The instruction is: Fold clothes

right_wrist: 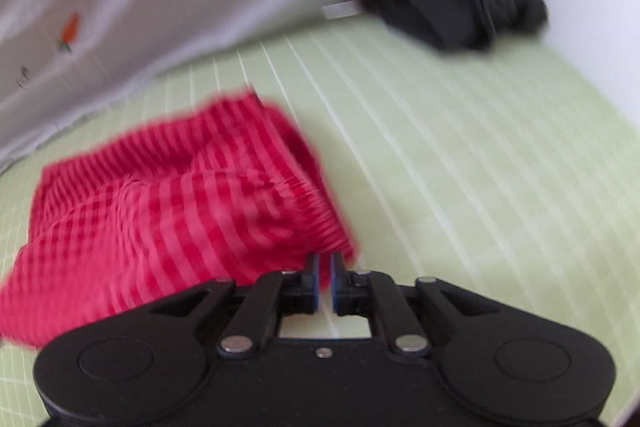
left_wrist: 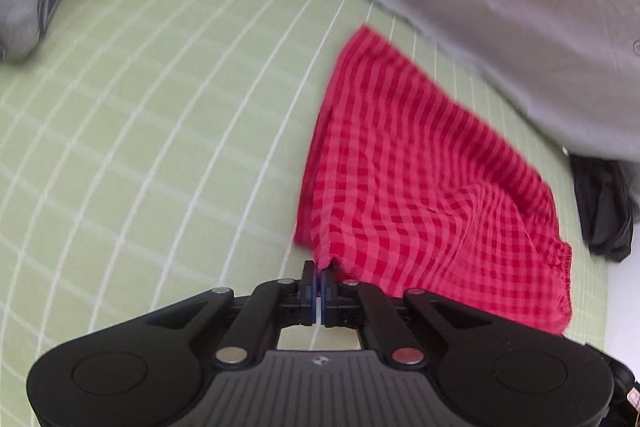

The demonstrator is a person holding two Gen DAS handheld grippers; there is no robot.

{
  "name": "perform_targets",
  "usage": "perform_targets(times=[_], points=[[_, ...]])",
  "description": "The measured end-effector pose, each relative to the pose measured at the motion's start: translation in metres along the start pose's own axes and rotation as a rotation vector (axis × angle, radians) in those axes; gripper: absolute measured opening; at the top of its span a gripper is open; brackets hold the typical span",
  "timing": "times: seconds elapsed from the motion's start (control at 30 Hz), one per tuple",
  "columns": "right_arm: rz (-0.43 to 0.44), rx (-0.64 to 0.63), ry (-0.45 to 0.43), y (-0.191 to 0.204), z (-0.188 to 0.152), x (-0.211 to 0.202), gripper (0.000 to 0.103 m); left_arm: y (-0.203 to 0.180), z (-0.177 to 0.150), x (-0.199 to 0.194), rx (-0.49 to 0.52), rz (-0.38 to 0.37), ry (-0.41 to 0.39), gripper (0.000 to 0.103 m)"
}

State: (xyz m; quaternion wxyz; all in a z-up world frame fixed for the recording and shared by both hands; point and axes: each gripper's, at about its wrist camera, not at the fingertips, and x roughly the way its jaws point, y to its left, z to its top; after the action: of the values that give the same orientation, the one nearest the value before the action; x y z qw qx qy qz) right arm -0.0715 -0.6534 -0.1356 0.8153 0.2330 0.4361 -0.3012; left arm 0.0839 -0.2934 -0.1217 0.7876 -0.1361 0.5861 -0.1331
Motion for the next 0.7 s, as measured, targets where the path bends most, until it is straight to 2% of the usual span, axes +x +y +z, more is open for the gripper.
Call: perform_targets(times=[0.03, 0.07, 0.1, 0.17, 0.2, 0.23, 0.27, 0.3, 0.37, 0.4, 0.47, 0.63, 0.7], points=[[0.010, 0.032, 0.016, -0.004, -0.003, 0.000, 0.026, 0.001, -0.003, 0.000, -0.003, 0.004, 0.007, 0.003], [0.028, 0.058, 0.016, -0.006, -0.003, -0.001, 0.033, 0.002, -0.005, -0.001, -0.007, 0.008, 0.012, 0.007], [0.043, 0.080, 0.014, -0.007, -0.002, -0.003, 0.042, 0.002, -0.005, -0.005, -0.005, 0.009, -0.005, 0.016], [0.056, 0.098, 0.001, -0.005, -0.004, -0.008, 0.051, 0.001, -0.003, -0.014, -0.002, 0.010, -0.041, 0.028], [0.064, 0.113, -0.002, -0.003, -0.007, -0.011, 0.060, -0.001, -0.004, -0.019, -0.004, 0.007, -0.063, 0.039], [0.074, 0.130, -0.006, 0.000, -0.010, -0.014, 0.067, 0.000, -0.006, -0.024, -0.006, 0.007, -0.088, 0.046], [0.091, 0.153, -0.012, 0.003, -0.014, -0.016, 0.072, 0.002, -0.008, -0.028, -0.003, 0.010, -0.115, 0.062], [0.099, 0.165, -0.012, 0.007, -0.019, -0.017, 0.079, 0.003, -0.011, -0.033, 0.014, 0.016, -0.145, 0.072], [0.111, 0.187, -0.009, 0.017, -0.029, -0.018, 0.081, 0.006, -0.017, -0.043, 0.063, 0.025, -0.200, 0.075], [0.098, 0.188, 0.000, 0.025, -0.035, -0.018, 0.082, 0.010, -0.019, -0.047, 0.081, 0.028, -0.202, 0.084], [0.073, 0.196, 0.018, 0.041, -0.047, -0.016, 0.083, 0.018, -0.021, -0.055, 0.116, 0.032, -0.205, 0.090], [0.085, 0.255, 0.018, 0.088, -0.079, -0.015, 0.083, 0.051, -0.015, -0.064, 0.151, 0.041, -0.168, 0.090], [0.055, 0.265, 0.012, 0.106, -0.088, -0.011, 0.081, 0.064, -0.012, -0.068, 0.174, 0.046, -0.160, 0.090]])
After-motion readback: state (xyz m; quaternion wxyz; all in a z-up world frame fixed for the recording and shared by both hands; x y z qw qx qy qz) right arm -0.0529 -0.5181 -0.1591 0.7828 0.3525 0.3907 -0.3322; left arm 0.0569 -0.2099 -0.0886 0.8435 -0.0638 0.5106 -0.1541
